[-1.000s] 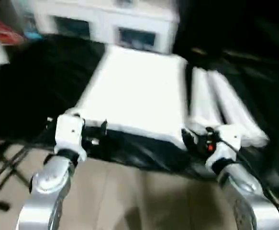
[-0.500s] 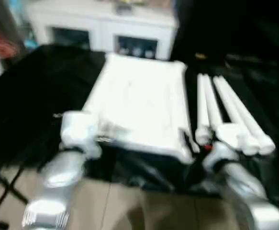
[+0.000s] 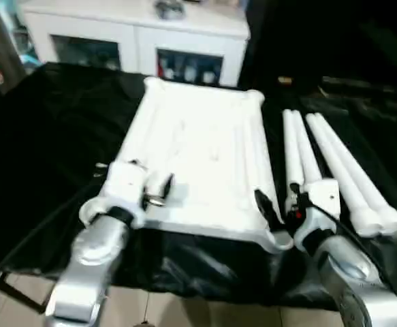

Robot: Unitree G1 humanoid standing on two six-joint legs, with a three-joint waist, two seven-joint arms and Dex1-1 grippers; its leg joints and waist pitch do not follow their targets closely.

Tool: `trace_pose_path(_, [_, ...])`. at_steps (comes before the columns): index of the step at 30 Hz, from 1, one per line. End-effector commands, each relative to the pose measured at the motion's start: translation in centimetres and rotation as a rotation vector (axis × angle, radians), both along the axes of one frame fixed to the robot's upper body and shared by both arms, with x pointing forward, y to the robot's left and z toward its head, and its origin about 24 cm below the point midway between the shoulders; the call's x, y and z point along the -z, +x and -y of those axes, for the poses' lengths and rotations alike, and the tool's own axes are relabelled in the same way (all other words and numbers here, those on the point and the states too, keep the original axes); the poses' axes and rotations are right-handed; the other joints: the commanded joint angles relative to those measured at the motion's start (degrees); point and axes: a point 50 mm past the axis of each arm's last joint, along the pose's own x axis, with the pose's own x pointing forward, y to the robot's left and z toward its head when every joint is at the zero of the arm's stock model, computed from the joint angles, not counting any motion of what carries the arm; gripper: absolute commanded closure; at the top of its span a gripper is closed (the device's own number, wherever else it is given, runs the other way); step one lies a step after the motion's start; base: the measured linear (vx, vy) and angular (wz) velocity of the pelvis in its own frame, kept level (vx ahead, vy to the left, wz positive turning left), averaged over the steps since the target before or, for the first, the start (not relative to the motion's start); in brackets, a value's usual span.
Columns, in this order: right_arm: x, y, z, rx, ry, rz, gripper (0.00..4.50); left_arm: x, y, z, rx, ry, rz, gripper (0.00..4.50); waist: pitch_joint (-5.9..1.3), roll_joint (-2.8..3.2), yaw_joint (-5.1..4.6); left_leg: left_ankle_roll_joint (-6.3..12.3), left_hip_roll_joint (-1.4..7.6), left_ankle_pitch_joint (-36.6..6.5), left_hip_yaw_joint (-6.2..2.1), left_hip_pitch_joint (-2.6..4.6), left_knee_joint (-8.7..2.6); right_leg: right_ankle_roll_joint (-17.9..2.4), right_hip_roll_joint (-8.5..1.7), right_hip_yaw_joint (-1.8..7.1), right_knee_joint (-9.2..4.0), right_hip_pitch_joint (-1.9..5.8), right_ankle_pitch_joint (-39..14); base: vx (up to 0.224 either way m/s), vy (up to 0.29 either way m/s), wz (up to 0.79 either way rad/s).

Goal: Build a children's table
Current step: Move to table

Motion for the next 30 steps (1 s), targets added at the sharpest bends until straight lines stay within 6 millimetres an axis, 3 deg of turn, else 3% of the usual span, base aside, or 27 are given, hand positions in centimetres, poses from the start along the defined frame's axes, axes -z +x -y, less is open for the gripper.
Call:
trace_pose_path(1, [-0.1,0.0,0.0,-0.004,-0.012,-0.005,0.03,0.3,0.0,0.3,0.006,0.006,-0.008,0.0,-1.65,1.81,-1.75,2.69,10.48,-16.89,-5.04,2.06,-9.38,-13.11,-2.46,-0.7,-1.34,0.74,-5.34,-0.048,-0.125,0.16])
trace_pose_path(3, [0.0,0.0,-0.1,-0.007,-0.016,-0.008,0.03,0.4,0.1,0.5,0.007,0.0,-0.007,0.0,-1.69,2.1,-2.54,7.73,13.6,-20.23,-6.12,2.28,-11.45,-13.13,-2.68,-2.14,1.64,0.05,-6.83,-0.044,-0.143,0.14])
trace_pose_path(4, [0.0,0.1,-0.1,-0.011,-0.022,-0.008,0.03,0.4,0.2,0.5,0.009,-0.001,-0.007,0.0,-1.69,1.88,-2.73,9.28,13.93,-19.73,-6.17,2.41,-11.73,-13.39,-2.94,-2.2,2.28,-0.37,-6.48,-0.015,-0.091,0.05])
trace_pose_path(5, [0.0,0.1,-0.1,-0.014,-0.028,-0.009,0.03,0.4,0.2,0.6,0.01,0.0,-0.005,0.0,-1.66,1.11,-2.7,12.9,13.15,-17.4,-5.14,2.0,-11.43,-16.42,-4.08,-1.31,1.57,-0.32,-6.13,-0.023,-0.219,0.08])
trace_pose_path(6, [0.1,0.2,-0.1,-0.016,-0.034,-0.011,0.03,0.5,0.3,0.7,0.017,-0.002,-0.009,0.0,-2.03,0.35,-2.53,14.52,9.66,-15.26,-2.59,1.24,-8.97,-23.73,-4.9,-0.65,-1.62,-0.09,-6.34,-0.014,-0.253,0.08])
trace_pose_path(7, [0.1,0.2,-0.1,-0.016,-0.034,-0.011,0.03,0.5,0.3,0.7,0.017,-0.002,-0.009,0.0,-2.34,-0.67,-2.24,13.55,5.19,-14.76,0.04,0.49,-5.45,-27.7,-4.67,-0.34,-4.69,0.42,-8.58,-0.028,-0.37,0.09])
trace_pose_path(8, [0.1,0.2,-0.1,-0.016,-0.036,-0.012,0.03,0.6,0.3,0.7,0.021,-0.005,-0.014,0.0,-2.98,-2.66,0.53,8.41,-1.92,-10.7,5.31,-1.26,9.95,-25.33,-5.57,0.42,-9.19,1.67,-23.29,-0.021,-0.243,0.06])
trace_pose_path(9, [0.1,0.3,-0.1,-0.021,-0.035,-0.015,0.03,1.1,0.5,0.4,0.008,-0.014,-0.063,0.0,-2.5,-3.38,0.37,8.21,-1.97,-9.94,4.89,-3.56,9.65,-21.56,-6.0,2.1,-8.13,2.97,-21.99,-0.03,-0.227,-0.04])
trace_pose_path(10, [0.1,0.3,-0.1,-0.021,-0.035,-0.015,0.03,1.1,0.5,0.4,0.008,-0.014,-0.063,0.0,-2.36,-2.9,1.02,5.94,-2.23,-5.99,4.06,-3.54,7.08,-7.03,-6.71,2.38,-7.62,4.25,-20.7,-0.029,-0.205,-0.03])
trace_pose_path(11, [0.0,0.3,-0.2,-0.043,-0.035,-0.014,0.03,1.2,0.6,0.2,-0.003,-0.011,-0.074,0.0,-2.25,-3.27,1.28,6.36,-2.15,-4.28,3.5,-3.15,5.12,0.75,-7.17,2.9,-7.83,4.55,-19.19,-0.029,-0.205,-0.03])
trace_pose_path(12, [0.0,0.4,-0.3,-0.06,-0.032,-0.014,0.03,1.1,0.8,0.1,-0.007,-0.002,-0.062,0.0,-2.28,-2.21,2.4,8.79,-0.79,-1.64,1.62,-2.06,2.48,11.59,-9.0,3.96,-8.54,4.31,-18.15,-0.036,-0.162,0.01])
trace_pose_path(13, [0.0,0.4,-0.4,-0.068,-0.03,-0.014,0.03,1.0,0.9,0.1,-0.008,0.004,-0.052,0.0,-2.21,-1.41,3.16,12.1,1.17,-3.07,-0.21,-2.5,2.12,13.37,-12.19,5.6,-9.13,4.63,-20.56,-0.043,-0.112,-0.07])
trace_pose_path(14, [0.0,0.5,-0.5,-0.077,-0.03,-0.014,0.03,0.7,1.0,0.0,-0.005,0.015,-0.035,0.0,-2.22,-0.67,4.11,11.19,2.71,-4.18,-1.89,-3.15,3.6,9.23,-15.62,7.36,-9.14,4.62,-24.76,-0.043,-0.112,-0.07])
trace_pose_path(15, [0.0,0.6,-0.5,-0.083,-0.03,-0.014,0.03,0.6,1.1,0.0,-0.002,0.023,-0.025,0.0,-2.08,-0.78,4.8,9.43,2.19,-4.1,-1.94,-3.54,4.84,8.01,-15.76,7.83,-9.53,4.43,-27.4,-0.042,-0.087,-0.17])
trace_pose_path(16, [-0.1,0.8,-0.6,-0.099,-0.035,-0.012,0.03,0.5,1.2,0.2,0.033,0.008,-0.035,0.0,-1.3,-1.18,5.61,6.32,0.15,-1.36,-1.3,-2.67,5.35,7.5,-12.3,5.5,-9.84,3.04,-30.39,-0.043,-0.067,-0.17])
trace_pose_path(17, [0.0,0.9,-0.8,-0.112,-0.034,-0.015,0.03,0.5,1.3,0.3,0.056,0.006,-0.036,0.0,-0.86,-1.43,5.73,6.0,-0.74,0.69,-0.38,-1.85,4.49,7.7,-9.68,3.78,-10.42,2.24,-31.39,-0.043,-0.067,-0.17])
trace_pose_path(18, [0.0,1.0,-0.9,-0.126,-0.033,-0.018,0.03,0.4,1.4,0.5,0.078,0.004,-0.035,0.0,-0.9,-1.39,6.16,6.83,-1.14,4.08,0.82,-0.67,1.39,8.48,-5.69,1.52,-10.56,2.23,-29.39,0.0,0.0,0.0])
trace_pose_path(19, [-0.1,1.1,-1.0,-0.159,-0.043,-0.019,0.03,0.4,1.4,0.9,0.159,0.002,-0.051,0.0,-1.3,-0.52,6.45,8.34,1.43,3.96,0.93,1.34,-1.79,8.41,-3.57,0.2,-10.34,1.21,-27.3,0.0,0.0,0.0])
trace_pose_path(20, [-0.1,1.2,-1.2,-0.195,-0.057,-0.018,0.03,0.4,1.5,1.3,0.242,0.033,-0.06,0.0,-1.48,0.81,5.71,9.33,7.95,-3.38,-1.36,3.42,-5.07,6.64,-2.71,-1.55,-8.36,0.17,-23.48,0.0,0.0,0.0])
trace_pose_path(21, [-0.1,1.3,-1.2,-0.206,-0.061,-0.018,0.03,0.5,1.6,1.3,0.26,0.057,-0.056,0.0,-1.75,1.9,5.21,9.4,12.42,-9.81,-3.31,3.86,-7.0,3.5,-3.63,-1.55,-6.36,0.56,-19.49,-0.031,0.077,0.16])
trace_pose_path(22, [-0.2,1.4,-1.1,-0.218,-0.068,-0.021,0.03,0.4,1.8,1.4,0.295,0.07,-0.052,0.0,-1.9,1.79,4.63,10.03,15.77,-14.18,-4.62,3.08,-8.92,0.74,-4.84,-1.17,-1.97,1.31,-12.96,-0.021,0.073,0.2])
trace_pose_path(23, [-0.2,1.5,-1.0,-0.226,-0.073,-0.023,0.03,0.4,1.9,1.5,0.321,0.075,-0.051,0.0,-1.8,1.44,4.16,8.72,12.55,-20.03,-2.07,3.43,-9.05,-3.2,-5.65,-0.25,0.44,-0.98,-1.68,-0.021,0.073,0.2])
trace_pose_path(24, [-0.4,1.6,-0.8,-0.248,-0.079,-0.024,0.03,0.3,2.1,1.7,0.374,0.079,-0.047,0.0,-1.35,0.22,3.79,6.66,10.23,-20.85,-0.3,2.93,-7.94,-4.36,-7.19,1.0,-2.42,-0.82,-4.15,0.005,0.042,0.24])
trace_pose_path(25, [-0.5,1.7,-0.5,-0.28,-0.098,-0.027,0.03,0.1,2.3,2.0,0.458,0.086,-0.039,0.0,-1.22,-0.82,4.88,2.05,5.72,-16.41,2.3,2.0,-5.38,-5.58,-9.24,2.26,-5.54,0.09,-15.04,0.016,0.021,0.18])
trace_pose_path(26, [-0.6,1.8,-0.2,-0.303,-0.113,-0.029,0.03,0.0,2.4,2.2,0.511,0.096,-0.042,0.0,-1.76,-0.82,6.0,1.9,5.92,-7.33,2.76,1.23,-4.96,-4.4,-9.62,2.7,-5.95,1.35,-19.5,0.016,0.021,0.18])
trace_pose_path(27, [-0.7,1.9,0.1,-0.318,-0.129,-0.031,0.03,0.0,2.5,2.3,0.556,0.107,-0.057,0.0,-1.86,-0.51,6.03,1.98,6.28,-5.12,2.89,1.12,-5.25,-4.42,-8.82,2.21,-5.65,1.17,-18.77,0.0,0.0,0.0])
trace_pose_path(30, [-1.1,2.4,1.1,-0.318,-0.161,-0.025,0.03,0.2,3.0,2.4,0.595,0.138,-0.098,0.0,-1.87,0.09,4.99,0.69,7.72,-8.58,2.48,1.33,-6.71,-5.83,-7.11,0.57,-4.97,0.86,-15.01,0.0,0.0,0.0])
